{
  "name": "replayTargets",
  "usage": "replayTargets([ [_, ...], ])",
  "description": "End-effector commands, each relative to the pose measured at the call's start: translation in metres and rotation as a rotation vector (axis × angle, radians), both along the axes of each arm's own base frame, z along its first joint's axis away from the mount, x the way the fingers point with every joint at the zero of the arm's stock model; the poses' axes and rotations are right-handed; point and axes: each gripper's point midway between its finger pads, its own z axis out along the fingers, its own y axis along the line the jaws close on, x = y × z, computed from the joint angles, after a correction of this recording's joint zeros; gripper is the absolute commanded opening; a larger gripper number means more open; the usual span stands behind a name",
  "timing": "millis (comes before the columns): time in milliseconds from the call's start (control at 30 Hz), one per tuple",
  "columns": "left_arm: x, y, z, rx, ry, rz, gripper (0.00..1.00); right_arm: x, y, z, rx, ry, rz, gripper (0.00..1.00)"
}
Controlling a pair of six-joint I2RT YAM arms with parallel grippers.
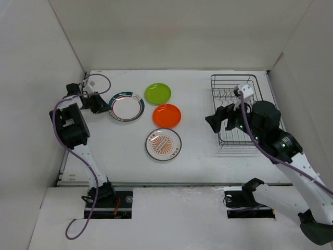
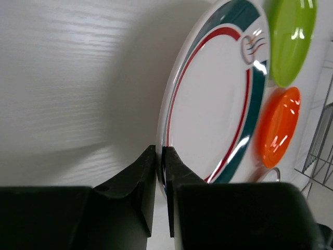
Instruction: Load the plates into the dish rack
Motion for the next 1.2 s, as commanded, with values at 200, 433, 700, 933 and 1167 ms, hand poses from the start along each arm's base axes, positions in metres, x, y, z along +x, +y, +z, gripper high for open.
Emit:
replayTargets([
  [200,-0.006,-0.015,0.167,-0.011,-0.422,-0.126,0.00,0.018,0.050,-0.002,0.093,-0.015,0.118,1.00],
  [433,-0.066,-0.058,0.228,-0.113,-0.592,-0.321,0.00,0.043,0.091,0.008,0.163,-0.063,0.228,1.00],
  [700,-0.120,-0.114,0.285,-0.110,-0.755,-0.527,0.00,0.078,0.145,0.033,0.206,-0.182,0.403,1.00],
  [933,-0.143,-0.152,0.306,-0.152,-0.799,-0.591,0.00,0.080,0.191,0.023,0.262,-0.135,0.559,1.00],
  [1167,-0.154,-0.163,0.323,-0.184,-0.839,-0.629,0.00,0.077,0.217,0.019,0.301,-0.093,0.619,0.75],
])
